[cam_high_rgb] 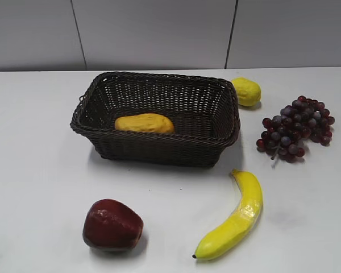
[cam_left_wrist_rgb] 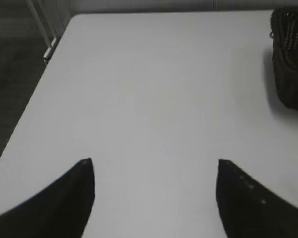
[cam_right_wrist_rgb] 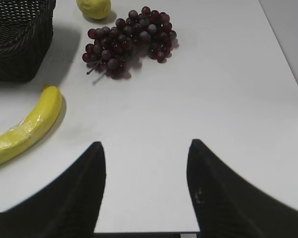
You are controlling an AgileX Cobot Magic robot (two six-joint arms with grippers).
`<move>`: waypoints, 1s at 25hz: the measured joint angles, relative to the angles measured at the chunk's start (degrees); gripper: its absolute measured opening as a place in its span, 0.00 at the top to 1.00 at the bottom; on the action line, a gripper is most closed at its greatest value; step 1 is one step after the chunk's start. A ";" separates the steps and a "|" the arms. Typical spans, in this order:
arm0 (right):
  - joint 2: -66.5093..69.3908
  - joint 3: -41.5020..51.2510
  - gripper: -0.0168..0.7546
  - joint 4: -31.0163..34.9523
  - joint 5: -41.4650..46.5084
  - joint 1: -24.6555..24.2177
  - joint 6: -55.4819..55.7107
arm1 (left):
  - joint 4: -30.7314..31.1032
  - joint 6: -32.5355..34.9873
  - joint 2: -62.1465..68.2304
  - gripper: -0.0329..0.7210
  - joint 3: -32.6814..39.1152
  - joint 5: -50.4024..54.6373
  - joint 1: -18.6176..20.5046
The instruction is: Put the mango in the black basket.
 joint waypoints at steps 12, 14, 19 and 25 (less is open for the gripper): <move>0.00 0.00 0.45 0.00 0.00 0.00 0.05 | 0.00 0.05 -3.72 0.19 0.06 0.03 0.00; 0.00 0.00 0.45 0.00 0.00 0.00 0.05 | 0.00 0.05 -3.72 0.19 0.06 0.03 0.00; 0.00 0.00 0.45 0.00 0.00 0.00 0.05 | 0.00 0.05 -3.72 0.19 0.06 0.03 0.00; 0.00 0.00 0.45 0.00 0.00 0.00 0.00 | 0.00 0.10 -3.72 0.20 0.06 0.03 0.00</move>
